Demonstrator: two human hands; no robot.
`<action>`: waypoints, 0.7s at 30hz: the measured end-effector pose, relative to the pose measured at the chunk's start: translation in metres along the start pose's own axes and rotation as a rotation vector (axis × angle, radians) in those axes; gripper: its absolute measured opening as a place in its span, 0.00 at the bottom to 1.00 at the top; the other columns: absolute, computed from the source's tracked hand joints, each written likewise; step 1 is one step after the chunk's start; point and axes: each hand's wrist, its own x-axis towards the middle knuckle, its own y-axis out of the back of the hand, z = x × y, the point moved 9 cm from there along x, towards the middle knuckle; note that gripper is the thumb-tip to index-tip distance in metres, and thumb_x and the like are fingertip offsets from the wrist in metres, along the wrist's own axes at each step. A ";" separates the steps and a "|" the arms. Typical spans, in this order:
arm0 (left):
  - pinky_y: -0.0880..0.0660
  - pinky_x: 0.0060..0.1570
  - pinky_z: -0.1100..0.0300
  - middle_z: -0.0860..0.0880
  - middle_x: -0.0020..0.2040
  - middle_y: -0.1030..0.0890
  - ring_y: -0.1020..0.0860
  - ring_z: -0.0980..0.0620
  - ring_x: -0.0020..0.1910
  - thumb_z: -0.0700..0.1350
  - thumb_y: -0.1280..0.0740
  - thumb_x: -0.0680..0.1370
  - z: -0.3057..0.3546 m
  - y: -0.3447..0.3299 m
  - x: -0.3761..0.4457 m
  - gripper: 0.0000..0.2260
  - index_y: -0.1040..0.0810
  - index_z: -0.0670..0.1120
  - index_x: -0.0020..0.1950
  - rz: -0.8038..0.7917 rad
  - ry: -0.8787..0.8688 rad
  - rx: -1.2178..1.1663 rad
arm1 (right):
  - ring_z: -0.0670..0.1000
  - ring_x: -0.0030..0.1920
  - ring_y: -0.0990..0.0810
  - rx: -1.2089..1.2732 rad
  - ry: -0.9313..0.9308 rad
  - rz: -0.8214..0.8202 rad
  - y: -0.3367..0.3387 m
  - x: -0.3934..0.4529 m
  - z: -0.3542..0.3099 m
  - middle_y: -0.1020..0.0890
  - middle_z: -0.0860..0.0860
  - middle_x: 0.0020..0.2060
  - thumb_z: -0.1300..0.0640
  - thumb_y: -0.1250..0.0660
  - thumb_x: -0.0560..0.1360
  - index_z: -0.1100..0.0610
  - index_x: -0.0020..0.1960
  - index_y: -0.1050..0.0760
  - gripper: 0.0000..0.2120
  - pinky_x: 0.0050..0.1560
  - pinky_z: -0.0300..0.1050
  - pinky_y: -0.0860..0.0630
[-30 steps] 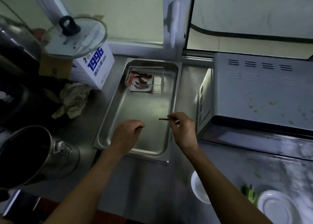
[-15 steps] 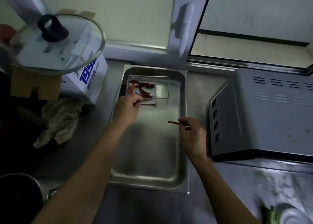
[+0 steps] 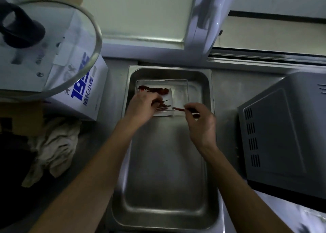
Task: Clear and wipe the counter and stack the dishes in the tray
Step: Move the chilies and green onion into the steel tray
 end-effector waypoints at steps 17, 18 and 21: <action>0.22 0.55 0.47 0.44 0.54 0.17 0.20 0.47 0.54 0.39 0.29 0.77 -0.030 0.022 -0.049 0.08 0.18 0.44 0.56 0.197 0.053 -0.051 | 0.47 0.47 0.19 -0.129 0.183 -0.125 -0.091 0.050 -0.019 0.17 0.52 0.47 0.67 0.31 0.75 0.59 0.52 0.19 0.08 0.51 0.42 0.20; 0.22 0.55 0.47 0.45 0.54 0.17 0.20 0.47 0.54 0.39 0.29 0.77 -0.029 0.024 -0.051 0.08 0.17 0.44 0.56 0.205 0.051 -0.054 | 0.47 0.48 0.19 -0.139 0.182 -0.138 -0.093 0.050 -0.019 0.17 0.52 0.48 0.66 0.31 0.75 0.58 0.53 0.19 0.08 0.51 0.42 0.20; 0.22 0.52 0.46 0.46 0.52 0.16 0.20 0.47 0.52 0.40 0.29 0.77 -0.025 0.027 -0.060 0.07 0.17 0.45 0.54 0.212 0.054 -0.054 | 0.48 0.51 0.20 -0.153 0.168 -0.139 -0.081 0.046 -0.018 0.17 0.52 0.50 0.65 0.31 0.76 0.58 0.55 0.19 0.09 0.54 0.42 0.22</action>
